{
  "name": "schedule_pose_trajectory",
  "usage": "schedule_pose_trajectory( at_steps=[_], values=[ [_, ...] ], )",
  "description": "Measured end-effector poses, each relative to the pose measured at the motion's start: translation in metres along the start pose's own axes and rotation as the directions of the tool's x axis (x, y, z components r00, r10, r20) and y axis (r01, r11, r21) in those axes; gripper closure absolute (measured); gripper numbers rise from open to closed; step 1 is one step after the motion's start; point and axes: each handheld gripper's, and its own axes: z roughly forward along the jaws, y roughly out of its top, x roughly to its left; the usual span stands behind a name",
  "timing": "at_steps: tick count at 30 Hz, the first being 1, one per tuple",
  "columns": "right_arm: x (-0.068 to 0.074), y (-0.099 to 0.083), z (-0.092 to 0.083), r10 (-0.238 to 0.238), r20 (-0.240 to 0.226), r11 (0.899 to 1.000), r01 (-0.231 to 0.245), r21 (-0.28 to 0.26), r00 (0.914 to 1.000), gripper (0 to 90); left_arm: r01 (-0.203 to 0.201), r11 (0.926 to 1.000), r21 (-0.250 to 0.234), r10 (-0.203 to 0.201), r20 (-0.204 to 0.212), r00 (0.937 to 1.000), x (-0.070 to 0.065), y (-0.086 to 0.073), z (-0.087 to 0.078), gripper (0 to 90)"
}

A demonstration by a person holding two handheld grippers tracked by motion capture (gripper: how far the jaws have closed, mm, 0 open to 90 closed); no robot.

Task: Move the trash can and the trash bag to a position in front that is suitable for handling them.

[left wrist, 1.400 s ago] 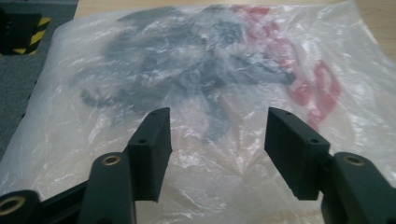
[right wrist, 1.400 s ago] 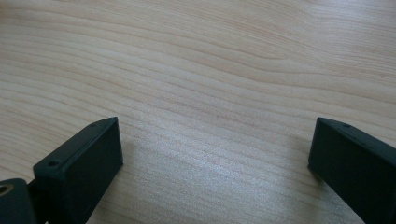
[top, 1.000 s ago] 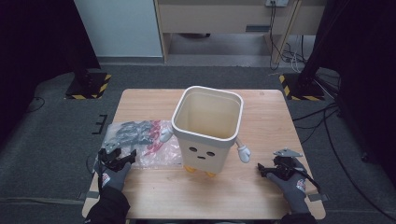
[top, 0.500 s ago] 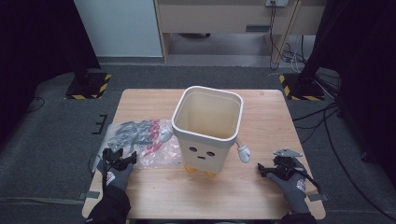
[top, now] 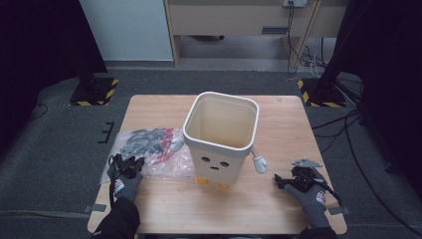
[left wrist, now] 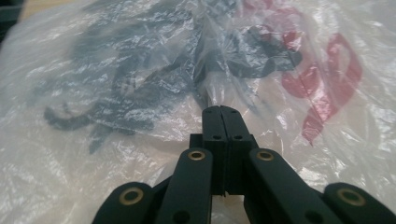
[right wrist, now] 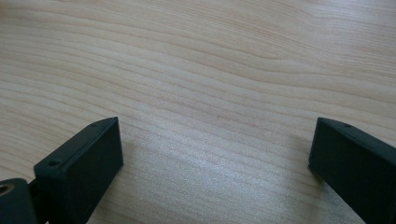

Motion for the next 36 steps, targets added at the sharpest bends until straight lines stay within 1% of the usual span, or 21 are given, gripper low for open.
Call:
schedule_pose_trajectory(
  at_steps=[1,2,3,6,8,13,14,16,18,21,23,24,25,26,27,29,31,33,34,35,36],
  values=[
    [0.0,0.0,0.0,0.0,0.0,1.0,0.0,0.0,1.0,2.9,0.0,1.0,0.0,0.0,0.0,1.0,0.0,0.0,0.0,89.8],
    [0.0,0.0,0.0,0.001,-0.001,1.0,-0.001,0.0,1.0,2.9,-0.024,0.9997,-0.003,0.024,0.034,0.9991,-0.001,0.0,0.0,89.8],
    [0.0,0.0,0.0,0.001,-0.001,1.0,-0.001,0.0,1.0,3.0,-0.034,0.9994,-0.004,0.034,0.048,0.9983,-0.001,0.0,0.001,89.9],
    [0.0,0.0,0.0,-0.002,-0.003,1.0,0.002,0.0,1.0,3.3,-0.049,0.9988,-0.003,0.049,0.065,0.9967,-0.001,0.0,0.0,89.9],
    [0.0,-0.001,-0.001,-0.009,-0.003,1.0,0.009,-0.004,1.0,4.3,-0.079,0.9968,0.011,0.078,0.077,0.994,0.004,-0.003,-0.005,89.9],
    [-0.001,-0.001,-0.001,-0.019,-0.001,1.0,0.019,-0.008,0.9998,5.4,-0.059,0.998,0.021,0.057,0.084,0.9948,0.013,-0.013,-0.019,89.9],
    [0.0,-0.001,-0.002,-0.01,-0.006,1.0,0.01,-0.007,0.9999,6.9,-0.049,0.9986,0.019,0.047,0.085,0.9952,0.015,-0.018,-0.027,89.9],
    [0.0,-0.002,-0.003,-0.02,-0.007,1.0,0.019,-0.015,0.9998,9.3,-0.033,0.9994,0.004,0.033,0.091,0.9953,0.015,-0.022,-0.036,89.9],
    [0.001,-0.002,-0.004,-0.023,-0.013,0.999,0.023,-0.023,0.9996,12.0,-0.035,0.9993,-0.012,0.036,0.098,0.9945,0.014,-0.023,-0.041,89.9],
    [0.001,-0.002,-0.004,-0.024,-0.017,0.999,0.024,-0.033,0.9996,18.5,-0.033,0.999,-0.028,0.036,0.114,0.9928,0.011,-0.023,-0.043,89.1],
    [0.001,-0.002,-0.006,-0.036,-0.029,0.998,0.035,-0.047,0.9989,27.9,-0.026,0.9987,-0.043,0.03,0.118,0.9925,0.009,-0.022,-0.044,83.3],
    [0.001,-0.002,-0.006,-0.036,-0.029,0.998,0.035,-0.047,0.9989,27.9,-0.026,0.9987,-0.043,0.03,0.118,0.9925,0.009,-0.022,-0.044,80.3],
    [0.002,-0.002,-0.006,-0.062,-0.018,0.996,0.06,-0.062,0.998,28.5,-0.005,0.9975,-0.071,0.013,0.123,0.9923,0.006,-0.02,-0.046,75.2],
    [0.002,-0.002,-0.006,-0.062,-0.018,0.996,0.06,-0.062,0.998,28.5,-0.005,0.9975,-0.071,0.013,0.123,0.9923,0.006,-0.02,-0.046,71.5],
    [0.002,-0.001,-0.007,-0.061,-0.004,0.997,0.061,-0.051,0.9981,30.8,0.006,0.9957,-0.092,0.005,0.123,0.9924,0.003,-0.019,-0.049,67.3],
    [0.002,-0.001,-0.008,-0.055,-0.003,0.997,0.055,-0.058,0.9985,33.4,0.027,0.9935,-0.111,-0.013,0.127,0.9918,0.001,-0.019,-0.052,58.0],
    [0.002,0.0,-0.01,-0.054,-0.005,0.997,0.054,-0.059,0.9985,34.6,0.032,0.9923,-0.119,-0.018,0.119,0.9927,-0.001,-0.02,-0.054,51.4],
    [0.001,0.003,-0.014,-0.038,-0.016,0.994,0.036,-0.1,0.9992,36.5,0.051,0.99,-0.132,-0.036,0.116,0.9926,-0.004,-0.021,-0.057,43.3],
    [0.001,0.003,-0.014,-0.038,-0.016,0.994,0.036,-0.1,0.9992,36.5,0.051,0.99,-0.132,-0.036,0.116,0.9926,-0.004,-0.021,-0.057,40.0],
    [-0.001,0.007,-0.019,-0.023,-0.027,0.989,0.019,-0.148,0.9994,38.7,0.07,0.9881,-0.137,-0.054,0.12,0.9913,-0.005,-0.022,-0.057,36.8],
    [-0.001,0.007,-0.019,-0.023,-0.027,0.989,0.019,-0.148,0.9994,38.7,0.07,0.9881,-0.137,-0.054,0.12,0.9913,-0.005,-0.022,-0.057,34.9]
  ],
)
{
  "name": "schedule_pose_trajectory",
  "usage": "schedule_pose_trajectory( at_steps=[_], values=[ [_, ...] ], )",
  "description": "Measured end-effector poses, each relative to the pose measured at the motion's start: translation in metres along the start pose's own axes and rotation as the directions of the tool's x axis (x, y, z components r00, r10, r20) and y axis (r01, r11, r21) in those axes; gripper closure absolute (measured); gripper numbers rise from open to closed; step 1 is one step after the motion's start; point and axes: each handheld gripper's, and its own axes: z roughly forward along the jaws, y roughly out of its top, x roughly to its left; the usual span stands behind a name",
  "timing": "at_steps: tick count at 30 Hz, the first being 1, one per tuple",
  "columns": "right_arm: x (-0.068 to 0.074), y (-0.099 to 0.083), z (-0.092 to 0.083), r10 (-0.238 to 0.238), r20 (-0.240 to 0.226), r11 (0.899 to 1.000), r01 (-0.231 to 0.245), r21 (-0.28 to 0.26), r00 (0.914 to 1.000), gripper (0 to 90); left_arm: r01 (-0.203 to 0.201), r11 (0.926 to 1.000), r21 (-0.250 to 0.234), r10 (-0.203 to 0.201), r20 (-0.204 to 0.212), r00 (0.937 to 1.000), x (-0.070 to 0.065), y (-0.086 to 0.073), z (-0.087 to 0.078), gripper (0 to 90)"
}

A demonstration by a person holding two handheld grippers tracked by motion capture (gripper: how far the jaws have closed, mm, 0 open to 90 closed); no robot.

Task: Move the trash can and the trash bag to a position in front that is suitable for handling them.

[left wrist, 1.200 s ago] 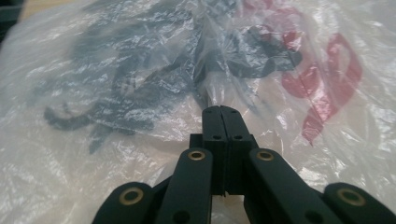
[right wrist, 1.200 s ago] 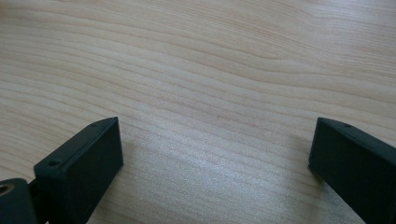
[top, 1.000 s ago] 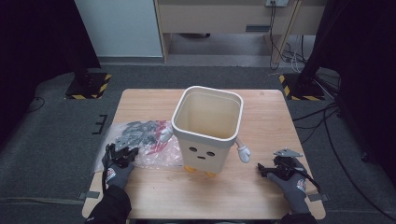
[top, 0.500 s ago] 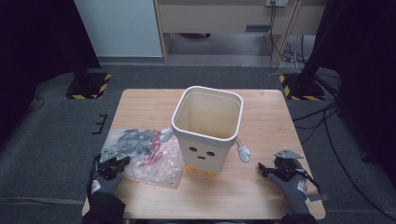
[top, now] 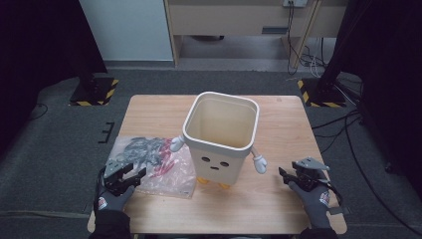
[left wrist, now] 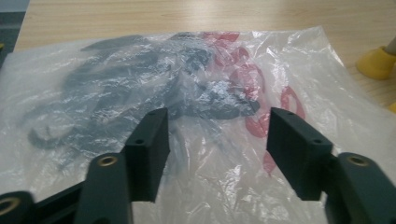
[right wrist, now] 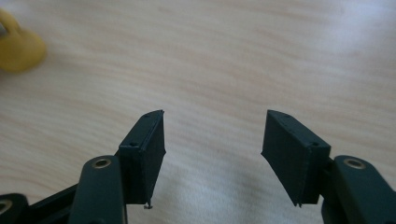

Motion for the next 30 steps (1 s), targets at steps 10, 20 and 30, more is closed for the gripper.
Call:
schedule_pose_trajectory(
  at_steps=[10,20,30],
  values=[
    [0.008,0.037,-0.03,0.023,-0.019,0.98,-0.027,-0.2,0.9996,38.0,-0.025,0.9992,-0.03,0.025,0.01,0.9996,-0.013,0.001,0.003,21.9],
    [0.019,0.092,-0.067,0.016,-0.073,0.94,-0.04,-0.339,0.9972,39.1,-0.013,0.9993,-0.036,0.013,0.004,0.9999,-0.017,0.002,0.003,14.8],
    [0.034,0.15,-0.095,0.018,-0.158,0.887,-0.089,-0.453,0.9873,35.2,-0.006,0.9999,-0.01,0.006,-0.001,1.0,-0.018,0.001,0.005,14.6]
  ],
)
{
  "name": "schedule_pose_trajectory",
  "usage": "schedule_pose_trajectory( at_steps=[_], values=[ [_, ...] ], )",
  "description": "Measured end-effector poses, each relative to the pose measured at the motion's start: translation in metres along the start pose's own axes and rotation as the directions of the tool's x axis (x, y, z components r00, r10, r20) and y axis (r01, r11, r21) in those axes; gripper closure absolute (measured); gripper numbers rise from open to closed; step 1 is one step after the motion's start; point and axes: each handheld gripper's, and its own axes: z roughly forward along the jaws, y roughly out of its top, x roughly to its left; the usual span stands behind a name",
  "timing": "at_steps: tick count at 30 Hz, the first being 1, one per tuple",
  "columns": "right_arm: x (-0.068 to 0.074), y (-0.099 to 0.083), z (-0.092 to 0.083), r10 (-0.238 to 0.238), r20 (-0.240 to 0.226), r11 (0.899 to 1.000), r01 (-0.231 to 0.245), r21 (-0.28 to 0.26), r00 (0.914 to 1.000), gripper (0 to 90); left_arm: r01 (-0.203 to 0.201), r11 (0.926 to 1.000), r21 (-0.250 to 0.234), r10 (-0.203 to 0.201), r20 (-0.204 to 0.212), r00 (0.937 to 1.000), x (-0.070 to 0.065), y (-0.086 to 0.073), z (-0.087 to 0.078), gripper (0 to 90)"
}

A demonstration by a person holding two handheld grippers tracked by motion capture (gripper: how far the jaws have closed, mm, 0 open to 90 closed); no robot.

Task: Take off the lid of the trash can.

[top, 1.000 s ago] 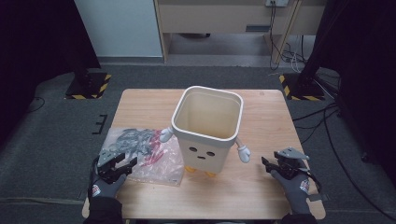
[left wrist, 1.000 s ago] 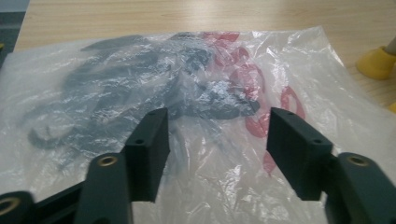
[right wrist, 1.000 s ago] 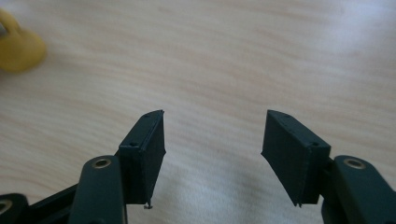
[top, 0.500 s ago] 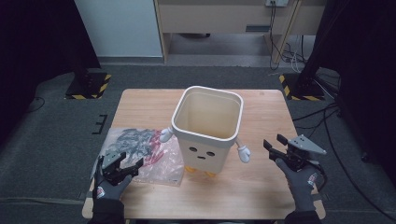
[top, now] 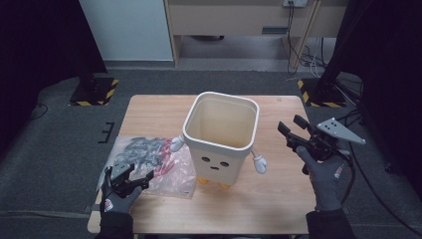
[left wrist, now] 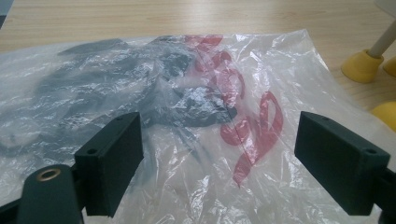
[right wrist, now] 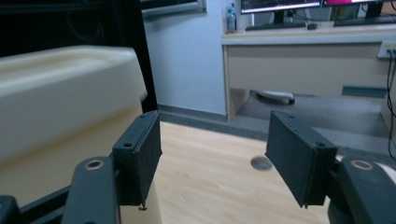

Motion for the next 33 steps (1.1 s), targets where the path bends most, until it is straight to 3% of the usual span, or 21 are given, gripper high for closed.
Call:
schedule_pose_trajectory(
  at_steps=[16,21,26,33],
  values=[
    [0.028,0.052,0.022,-0.033,-0.074,0.999,0.032,-0.019,0.9967,35.8,-0.013,0.9999,0.009,0.014,-0.017,0.9998,-0.001,0.0,0.003,13.7],
    [0.041,0.071,0.032,-0.048,-0.114,0.999,0.047,-0.014,0.9923,35.8,-0.01,0.9999,0.014,0.01,-0.023,0.9997,0.001,0.0,0.004,12.9],
    [0.053,0.08,0.046,-0.058,-0.153,0.998,0.059,0.005,0.9866,35.9,-0.01,0.9999,0.009,0.01,-0.026,0.9996,0.001,0.001,0.004,12.6],
    [0.061,0.083,0.075,-0.064,-0.162,0.996,0.074,0.057,0.9847,37.3,-0.018,0.9997,0.018,0.018,-0.024,0.9995,0.0,0.002,0.005,12.5]
  ],
)
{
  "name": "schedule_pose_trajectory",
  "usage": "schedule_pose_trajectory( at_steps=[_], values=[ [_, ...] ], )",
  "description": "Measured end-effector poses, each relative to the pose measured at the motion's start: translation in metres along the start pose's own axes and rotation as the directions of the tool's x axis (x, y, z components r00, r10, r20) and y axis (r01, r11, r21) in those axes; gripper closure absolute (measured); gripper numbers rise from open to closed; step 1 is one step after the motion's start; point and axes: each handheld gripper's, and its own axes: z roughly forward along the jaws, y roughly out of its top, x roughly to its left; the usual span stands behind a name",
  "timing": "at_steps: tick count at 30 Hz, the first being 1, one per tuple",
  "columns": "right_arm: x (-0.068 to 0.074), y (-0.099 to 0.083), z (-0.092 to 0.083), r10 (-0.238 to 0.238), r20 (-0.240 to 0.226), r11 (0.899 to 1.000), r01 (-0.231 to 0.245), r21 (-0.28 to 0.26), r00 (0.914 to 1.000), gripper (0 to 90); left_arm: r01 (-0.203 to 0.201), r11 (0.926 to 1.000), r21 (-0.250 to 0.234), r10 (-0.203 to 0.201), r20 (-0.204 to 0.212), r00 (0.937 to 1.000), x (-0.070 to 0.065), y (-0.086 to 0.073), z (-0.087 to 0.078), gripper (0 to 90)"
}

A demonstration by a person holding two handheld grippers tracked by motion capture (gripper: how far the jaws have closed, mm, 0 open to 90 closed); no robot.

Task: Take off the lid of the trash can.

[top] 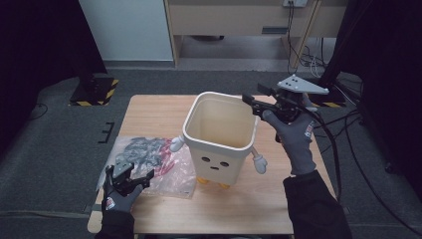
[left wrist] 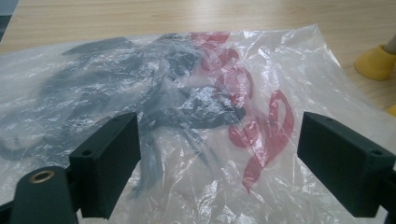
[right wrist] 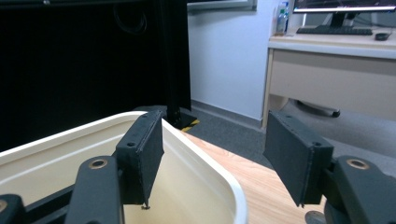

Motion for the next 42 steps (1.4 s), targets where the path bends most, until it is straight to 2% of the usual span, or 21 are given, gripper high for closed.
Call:
schedule_pose_trajectory(
  at_steps=[5,12,15,21,22,26,33,39,40,42],
  values=[
    [0.005,-0.004,0.017,0.005,-0.017,0.999,-0.004,0.032,0.9998,37.2,0.004,1.0,0.001,-0.004,-0.008,1.0,0.001,0.0,0.0,12.5],
    [0.008,-0.012,0.039,-0.02,-0.018,0.992,0.022,0.124,0.9996,38.2,0.005,1.0,-0.002,-0.005,-0.012,0.9999,0.002,0.0,-0.001,12.5],
    [0.007,-0.017,0.044,-0.039,-0.002,0.987,0.039,0.155,0.9992,39.6,0.004,1.0,0.0,-0.004,-0.012,0.9999,0.002,0.0,0.0,12.5],
    [0.0,-0.025,0.045,-0.034,0.013,0.978,0.031,0.204,0.9993,45.0,-0.003,1.0,0.005,0.003,-0.011,0.9999,0.002,0.0,0.0,12.5],
    [0.0,-0.025,0.046,-0.042,0.013,0.977,0.038,0.211,0.999,48.4,-0.004,1.0,0.005,0.004,-0.011,0.9999,0.002,0.0,0.0,12.5],
    [0.0,-0.024,0.048,-0.028,0.022,0.978,0.023,0.209,0.9994,55.7,-0.002,1.0,0.004,0.002,-0.011,0.9999,0.002,0.0,0.0,12.5],
    [-0.001,-0.024,0.047,-0.018,0.021,0.979,0.014,0.203,0.9996,57.8,-0.005,1.0,0.008,0.005,-0.007,1.0,0.002,0.0,0.0,12.5],
    [-0.003,-0.019,0.044,0.028,0.007,0.983,-0.029,0.179,0.9996,58.7,-0.001,0.9999,0.011,0.001,-0.005,1.0,0.002,0.0,0.0,12.5],
    [-0.005,-0.014,0.041,0.063,-0.002,0.986,-0.062,0.152,0.998,59.6,-0.003,0.9999,0.01,0.003,-0.003,1.0,0.002,0.0,0.001,12.5],
    [-0.006,-0.012,0.038,0.079,-0.011,0.987,-0.076,0.138,0.9968,59.4,-0.004,1.0,0.009,0.004,-0.003,1.0,0.002,0.0,0.0,12.5]
  ],
)
